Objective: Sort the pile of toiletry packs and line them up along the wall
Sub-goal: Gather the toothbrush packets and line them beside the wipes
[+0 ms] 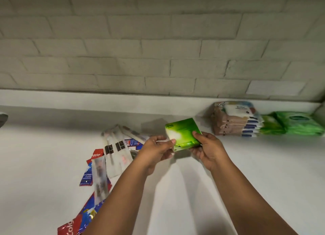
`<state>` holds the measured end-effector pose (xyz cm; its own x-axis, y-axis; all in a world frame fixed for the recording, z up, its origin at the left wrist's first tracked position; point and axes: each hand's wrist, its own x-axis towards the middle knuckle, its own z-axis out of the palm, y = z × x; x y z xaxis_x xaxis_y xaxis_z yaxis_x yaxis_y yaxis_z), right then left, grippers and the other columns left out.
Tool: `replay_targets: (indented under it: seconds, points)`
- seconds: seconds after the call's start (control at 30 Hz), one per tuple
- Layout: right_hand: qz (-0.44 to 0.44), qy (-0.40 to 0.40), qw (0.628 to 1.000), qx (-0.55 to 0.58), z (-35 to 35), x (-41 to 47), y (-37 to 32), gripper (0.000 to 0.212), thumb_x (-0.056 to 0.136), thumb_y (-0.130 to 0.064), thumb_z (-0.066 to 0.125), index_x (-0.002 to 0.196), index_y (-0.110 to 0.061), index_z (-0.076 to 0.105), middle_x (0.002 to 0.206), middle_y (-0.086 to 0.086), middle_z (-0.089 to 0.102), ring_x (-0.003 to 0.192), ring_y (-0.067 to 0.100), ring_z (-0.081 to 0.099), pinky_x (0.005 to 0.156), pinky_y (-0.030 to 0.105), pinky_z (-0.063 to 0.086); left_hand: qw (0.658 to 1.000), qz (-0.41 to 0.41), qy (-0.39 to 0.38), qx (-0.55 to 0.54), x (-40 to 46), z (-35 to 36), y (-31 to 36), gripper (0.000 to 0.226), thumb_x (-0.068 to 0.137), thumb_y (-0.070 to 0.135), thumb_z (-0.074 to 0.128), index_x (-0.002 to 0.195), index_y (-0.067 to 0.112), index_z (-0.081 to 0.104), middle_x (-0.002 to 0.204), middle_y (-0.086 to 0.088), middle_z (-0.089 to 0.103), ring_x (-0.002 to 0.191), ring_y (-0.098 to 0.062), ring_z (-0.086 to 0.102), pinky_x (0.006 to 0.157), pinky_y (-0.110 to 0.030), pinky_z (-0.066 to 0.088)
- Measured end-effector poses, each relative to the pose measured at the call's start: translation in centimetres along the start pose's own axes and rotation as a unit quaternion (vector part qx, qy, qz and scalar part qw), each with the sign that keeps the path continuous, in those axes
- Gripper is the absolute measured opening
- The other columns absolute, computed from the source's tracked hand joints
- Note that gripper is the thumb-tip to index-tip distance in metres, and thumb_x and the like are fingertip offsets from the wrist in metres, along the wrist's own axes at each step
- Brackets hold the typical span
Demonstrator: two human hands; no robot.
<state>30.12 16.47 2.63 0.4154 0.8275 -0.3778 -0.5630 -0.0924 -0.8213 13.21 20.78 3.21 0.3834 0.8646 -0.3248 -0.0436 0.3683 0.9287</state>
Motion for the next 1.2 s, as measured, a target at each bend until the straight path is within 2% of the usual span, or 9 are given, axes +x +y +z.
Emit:
replay_targets:
  seconds: [0.17,0.37,0.47,0.6,0.77,0.87,0.97,1.07,1.2]
  points:
    - [-0.008,0.016,1.000,-0.007,-6.0,-0.1,-2.1,0.042,0.086,-0.013,0.068,0.123,0.001,0.052,0.116,0.024,0.065,0.100,0.038,0.066,0.086,0.050,0.054,1.000,0.002,-0.004,0.026,0.8,6.0,-1.2,0.045,0.080,0.013,0.073,0.119,0.001,0.053,0.092,-0.012,0.064,0.067,-0.014,0.062,0.065,-0.025,0.054]
    - [-0.012,0.059,0.998,-0.016,-14.7,-1.1,-6.3,0.029,0.090,-0.014,0.065,0.115,-0.005,0.055,0.102,0.020,0.065,0.074,0.028,0.064,0.057,0.031,0.055,0.999,-0.001,-0.035,0.038,0.9,15.3,-2.7,0.038,0.084,0.009,0.069,0.118,0.001,0.055,0.083,-0.006,0.063,0.063,-0.010,0.059,0.063,-0.021,0.055]
    - [-0.013,0.076,0.997,-0.025,-18.9,-1.5,-8.5,0.020,0.092,-0.010,0.061,0.110,-0.008,0.054,0.099,0.017,0.064,0.072,0.027,0.062,0.059,0.032,0.055,0.999,0.001,-0.039,0.031,1.1,20.1,-3.7,0.030,0.083,0.008,0.069,0.111,0.002,0.059,0.090,-0.010,0.066,0.074,-0.014,0.061,0.071,-0.025,0.055]
    - [-0.028,0.106,0.992,-0.056,-23.6,-1.6,-10.9,0.010,0.092,-0.008,0.058,0.101,-0.012,0.058,0.090,0.010,0.064,0.072,0.021,0.058,0.064,0.029,0.049,0.999,0.010,-0.038,0.024,1.5,25.5,-4.8,0.010,0.083,0.005,0.069,0.086,0.009,0.060,0.079,-0.006,0.063,0.071,-0.013,0.058,0.076,-0.028,0.054]
    - [-0.067,0.132,0.988,-0.042,-28.2,-0.5,-13.4,0.020,0.089,-0.002,0.061,0.108,-0.005,0.060,0.092,0.013,0.065,0.068,0.017,0.058,0.057,0.023,0.050,0.999,0.022,-0.040,0.022,2.8,31.0,-5.8,0.011,0.083,0.007,0.070,0.089,0.010,0.062,0.083,-0.004,0.064,0.074,-0.013,0.059,0.081,-0.030,0.053]
    - [-0.089,0.136,0.987,-0.015,-29.6,0.8,-15.3,0.018,0.089,0.001,0.060,0.106,-0.004,0.059,0.090,0.012,0.065,0.069,0.018,0.060,0.060,0.023,0.051,0.992,0.083,-0.039,0.089,4.2,33.2,-5.4,0.011,0.084,0.014,0.069,0.094,0.013,0.066,0.088,-0.003,0.068,0.077,-0.013,0.061,0.084,-0.035,0.052]
    - [-0.115,0.133,0.984,0.005,-29.9,2.6,-17.2,0.017,0.088,0.003,0.060,0.103,-0.004,0.058,0.086,0.010,0.064,0.067,0.017,0.060,0.058,0.023,0.051,0.950,0.188,0.013,0.251,5.9,34.0,-4.0,0.016,0.087,0.023,0.065,0.101,0.015,0.067,0.100,0.000,0.069,0.087,-0.012,0.063,0.086,-0.028,0.049]
    - [-0.142,0.150,0.978,0.000,-29.6,4.9,-18.5,0.022,0.087,-0.001,0.065,0.106,-0.007,0.056,0.088,0.009,0.064,0.071,0.016,0.062,0.057,0.021,0.053,0.854,0.327,0.100,0.393,7.6,33.5,-1.7,0.019,0.091,0.022,0.058,0.107,0.017,0.065,0.116,-0.001,0.065,0.104,-0.016,0.059,0.090,-0.025,0.042]
    - [-0.181,0.182,0.963,-0.085,-29.0,7.9,-19.1,0.016,0.085,-0.009,0.069,0.094,-0.016,0.058,0.091,0.012,0.067,0.074,0.018,0.065,0.065,0.029,0.056,0.734,0.337,0.177,0.562,10.9,31.3,-0.2,0.031,0.095,0.029,0.048,0.122,0.020,0.060,0.132,-0.001,0.055,0.122,-0.023,0.046,0.103,-0.033,0.031]
